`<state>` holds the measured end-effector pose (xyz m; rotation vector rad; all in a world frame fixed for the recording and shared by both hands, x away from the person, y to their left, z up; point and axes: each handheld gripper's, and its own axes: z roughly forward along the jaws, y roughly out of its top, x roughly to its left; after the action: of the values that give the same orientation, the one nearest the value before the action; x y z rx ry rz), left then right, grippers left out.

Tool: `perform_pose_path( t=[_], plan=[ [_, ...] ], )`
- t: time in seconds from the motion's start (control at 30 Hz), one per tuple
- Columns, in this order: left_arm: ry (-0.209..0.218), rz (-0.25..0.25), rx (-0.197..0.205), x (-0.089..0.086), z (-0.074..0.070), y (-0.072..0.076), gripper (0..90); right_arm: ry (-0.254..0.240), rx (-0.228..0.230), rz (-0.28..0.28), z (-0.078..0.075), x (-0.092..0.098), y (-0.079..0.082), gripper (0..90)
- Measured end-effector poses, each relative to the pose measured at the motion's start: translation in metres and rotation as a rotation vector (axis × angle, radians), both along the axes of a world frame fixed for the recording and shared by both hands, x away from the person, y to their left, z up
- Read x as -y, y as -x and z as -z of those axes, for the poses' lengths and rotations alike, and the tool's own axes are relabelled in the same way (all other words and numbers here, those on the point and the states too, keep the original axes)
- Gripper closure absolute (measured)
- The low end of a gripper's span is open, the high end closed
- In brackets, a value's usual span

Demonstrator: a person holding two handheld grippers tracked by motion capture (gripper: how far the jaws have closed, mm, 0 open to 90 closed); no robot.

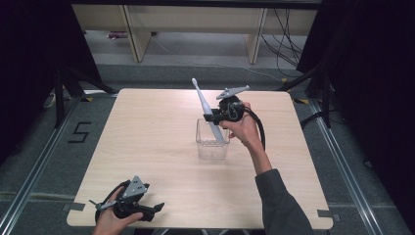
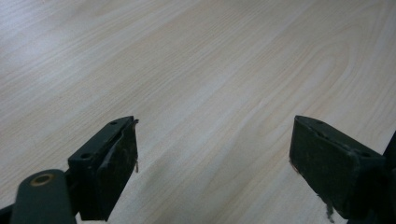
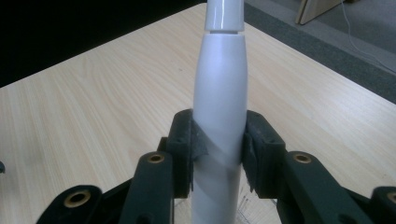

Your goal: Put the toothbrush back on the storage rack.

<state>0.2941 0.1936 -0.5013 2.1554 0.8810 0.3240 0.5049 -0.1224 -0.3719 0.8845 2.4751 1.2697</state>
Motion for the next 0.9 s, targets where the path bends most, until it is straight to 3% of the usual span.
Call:
perform_pose_path(
  t=[0.13, 0.17, 0.23, 0.27, 0.43, 0.53, 0.6, 0.67, 0.8, 0.83, 0.9],
  plan=[
    [-0.001, 0.001, 0.000, 0.000, 0.000, 0.000, 14.7, 0.012, 0.003, 0.001, 0.005, 0.001, -0.001, 66.7],
    [-0.001, 0.001, 0.000, 0.000, 0.000, 0.000, 14.7, 0.010, -0.015, 0.011, 0.007, 0.001, 0.000, 66.7],
    [0.000, 0.000, 0.000, 0.000, 0.000, 0.000, 14.7, 0.015, 0.001, 0.004, 0.009, 0.002, -0.001, 66.6],
    [0.000, 0.000, 0.000, 0.000, 0.000, 0.000, 14.7, 0.007, -0.021, 0.019, 0.011, 0.001, 0.000, 66.6],
    [0.000, 0.000, 0.000, 0.000, 0.000, 0.000, 14.7, 0.035, 0.000, 0.001, 0.014, 0.002, -0.001, 66.6],
    [-0.003, -0.002, 0.002, 0.000, 0.000, 0.000, 14.7, 0.037, -0.028, 0.017, 0.018, 0.002, 0.001, 66.6],
    [0.001, -0.001, 0.002, 0.000, 0.000, 0.000, 14.7, 0.047, -0.013, 0.017, 0.021, 0.003, -0.001, 66.6],
    [-0.001, 0.000, -0.001, 0.000, 0.000, 0.000, 14.7, 0.042, -0.021, 0.006, 0.024, 0.003, -0.001, 66.6],
    [-0.002, 0.000, 0.000, 0.000, 0.000, 0.000, 14.7, 0.044, -0.039, 0.037, 0.029, 0.001, 0.000, 66.6],
    [-0.024, 0.008, 0.003, -0.002, 0.000, -0.001, 14.7, 0.053, -0.045, 0.020, 0.029, 0.001, 0.000, 66.6],
    [-0.001, 0.000, -0.001, 0.000, 0.000, 0.000, 14.7, 0.050, -0.031, 0.028, 0.031, -0.001, 0.000, 66.6]
  ],
)
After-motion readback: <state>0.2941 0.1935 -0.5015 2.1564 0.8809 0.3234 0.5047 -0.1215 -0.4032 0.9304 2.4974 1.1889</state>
